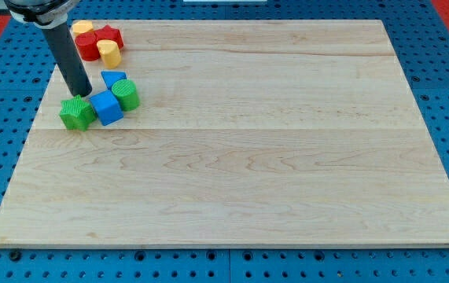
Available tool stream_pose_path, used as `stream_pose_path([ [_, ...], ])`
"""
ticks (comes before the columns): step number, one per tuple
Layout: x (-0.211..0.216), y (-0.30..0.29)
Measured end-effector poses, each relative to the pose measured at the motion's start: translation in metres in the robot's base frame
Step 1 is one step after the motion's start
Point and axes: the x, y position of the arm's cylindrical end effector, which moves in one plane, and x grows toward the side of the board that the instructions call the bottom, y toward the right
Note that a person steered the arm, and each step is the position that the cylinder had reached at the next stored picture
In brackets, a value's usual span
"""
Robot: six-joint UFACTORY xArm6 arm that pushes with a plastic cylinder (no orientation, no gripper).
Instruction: Move the red blocks diagonally above the yellow heart
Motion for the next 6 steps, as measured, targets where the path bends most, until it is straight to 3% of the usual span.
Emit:
stream_pose_path([
  [1, 0.000, 0.004],
  [3, -0.007, -0.055],
  [6, -0.088, -0.057],
])
